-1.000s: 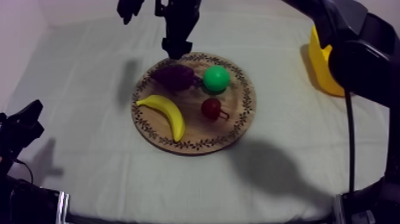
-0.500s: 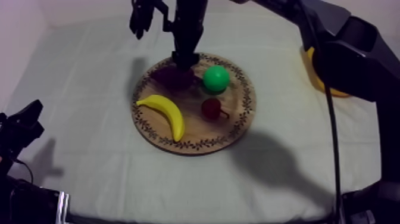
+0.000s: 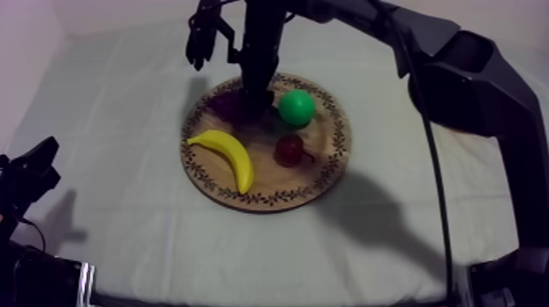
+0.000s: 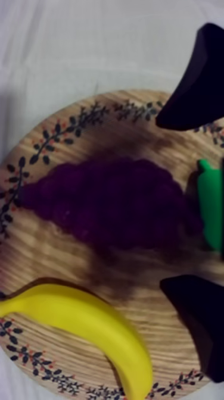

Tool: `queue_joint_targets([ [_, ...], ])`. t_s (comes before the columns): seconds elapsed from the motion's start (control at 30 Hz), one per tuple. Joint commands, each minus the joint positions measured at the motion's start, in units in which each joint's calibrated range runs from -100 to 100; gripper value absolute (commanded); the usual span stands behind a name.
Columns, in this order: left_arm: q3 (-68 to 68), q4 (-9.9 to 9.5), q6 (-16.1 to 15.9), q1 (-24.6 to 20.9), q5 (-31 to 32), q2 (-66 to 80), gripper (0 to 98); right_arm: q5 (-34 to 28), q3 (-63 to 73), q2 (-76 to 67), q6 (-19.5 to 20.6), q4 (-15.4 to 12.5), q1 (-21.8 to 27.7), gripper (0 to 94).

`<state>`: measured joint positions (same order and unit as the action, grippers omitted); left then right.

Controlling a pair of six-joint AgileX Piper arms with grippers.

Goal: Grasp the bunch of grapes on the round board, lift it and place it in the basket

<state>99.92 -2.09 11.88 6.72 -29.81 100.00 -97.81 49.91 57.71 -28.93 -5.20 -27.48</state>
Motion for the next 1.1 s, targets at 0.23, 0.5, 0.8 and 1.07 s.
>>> queue_joint_targets([
  [0.23,0.0,0.02,0.0,0.0,0.0,0.0,0.1,-0.1,3.0,4.3,-0.9,-0.9,0.0,69.1],
  [0.5,0.0,0.02,0.0,0.0,0.0,0.0,0.1,0.4,5.8,7.6,-1.5,-1.0,-0.2,65.8],
  [0.8,0.0,0.02,0.0,0.0,0.0,0.0,0.1,2.9,7.6,9.0,-1.0,-0.8,-0.4,39.1],
  [1.07,0.0,0.02,0.0,0.0,0.0,0.0,0.1,3.8,7.7,7.9,-1.0,0.1,0.1,32.2],
])
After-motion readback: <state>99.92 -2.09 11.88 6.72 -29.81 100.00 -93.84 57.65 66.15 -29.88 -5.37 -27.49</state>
